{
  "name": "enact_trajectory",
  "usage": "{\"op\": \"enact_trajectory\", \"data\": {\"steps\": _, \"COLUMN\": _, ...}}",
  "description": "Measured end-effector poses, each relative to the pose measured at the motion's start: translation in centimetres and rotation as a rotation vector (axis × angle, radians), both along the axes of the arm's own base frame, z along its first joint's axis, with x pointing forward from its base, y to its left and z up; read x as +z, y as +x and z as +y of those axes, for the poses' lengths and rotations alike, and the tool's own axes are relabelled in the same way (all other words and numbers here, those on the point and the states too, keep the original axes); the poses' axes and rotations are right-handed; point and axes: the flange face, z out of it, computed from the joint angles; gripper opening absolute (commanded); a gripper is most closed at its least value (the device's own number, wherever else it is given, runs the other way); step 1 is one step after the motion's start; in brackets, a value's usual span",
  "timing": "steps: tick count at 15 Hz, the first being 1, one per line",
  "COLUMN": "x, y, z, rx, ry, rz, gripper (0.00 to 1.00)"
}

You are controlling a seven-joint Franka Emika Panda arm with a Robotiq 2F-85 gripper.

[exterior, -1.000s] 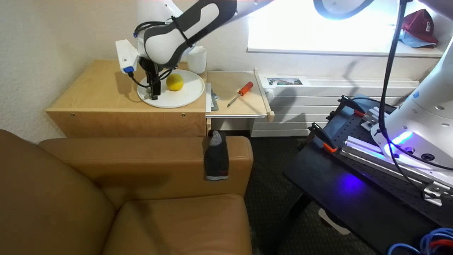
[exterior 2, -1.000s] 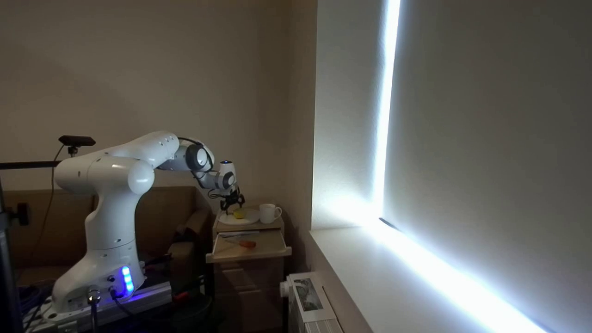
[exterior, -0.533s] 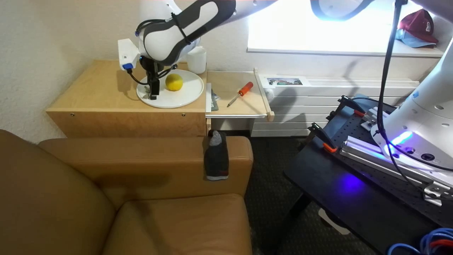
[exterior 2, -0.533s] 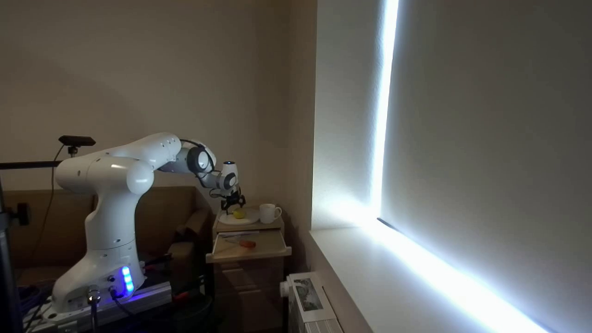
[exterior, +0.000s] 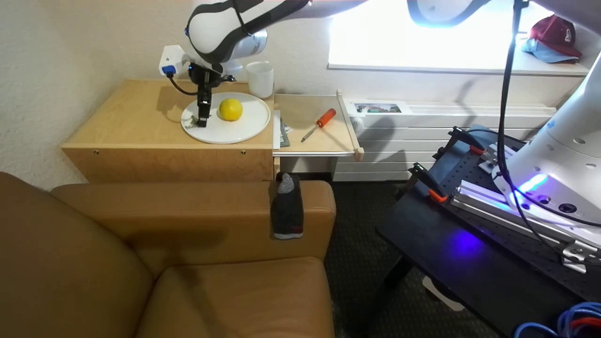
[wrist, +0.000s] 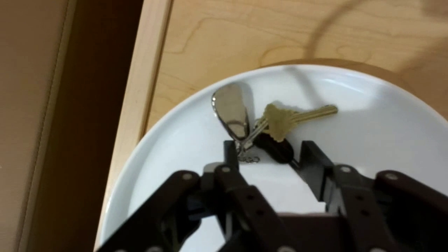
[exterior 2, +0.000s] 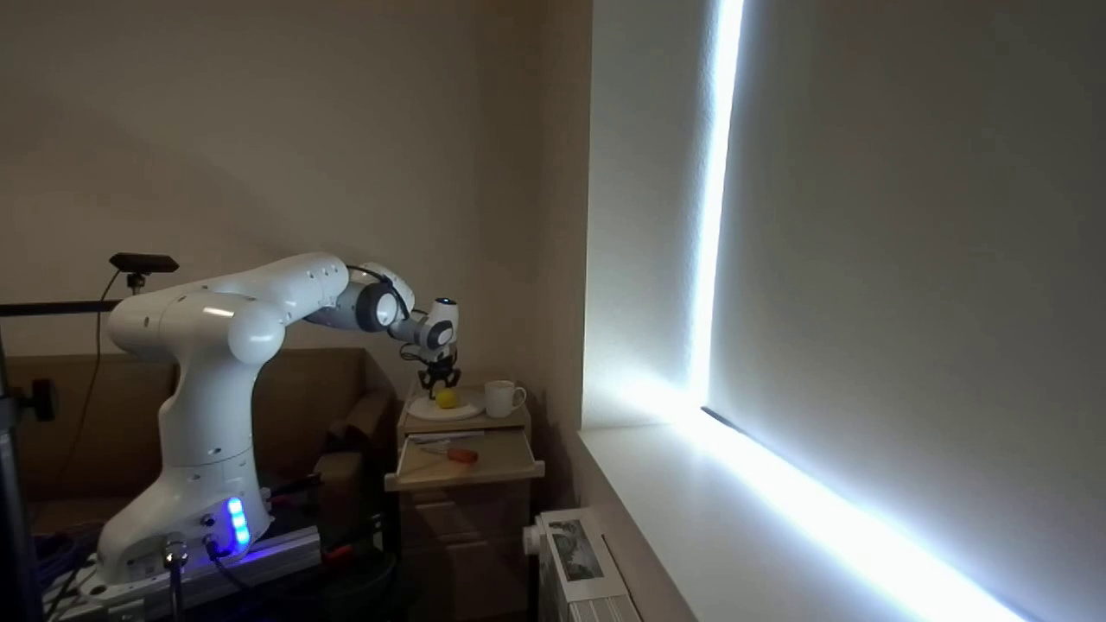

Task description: Take the keys on the plate and put them on the drawer tray

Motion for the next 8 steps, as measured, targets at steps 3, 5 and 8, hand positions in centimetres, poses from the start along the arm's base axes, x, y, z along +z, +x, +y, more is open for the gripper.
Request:
{"op": "enact_trajectory", "data": {"steps": 3, "x": 0.06, "y": 0.45, "z": -0.66, "rx": -0.018, "ry": 0.017, "rz": 0.012, "gripper": 0.01}}
{"op": "enact_trajectory", "data": {"steps": 5, "x": 0.15, "y": 0.66, "z": -0.85, "rx": -0.026, "ry": 0.027, "rz": 0.011, "gripper": 0.0}}
{"op": "enact_trajectory", "data": {"steps": 8, "x": 0.35, "y": 0.81, "z": -0.77, "rx": -0.028, "ry": 0.034, "rz": 0.005, "gripper": 0.0}}
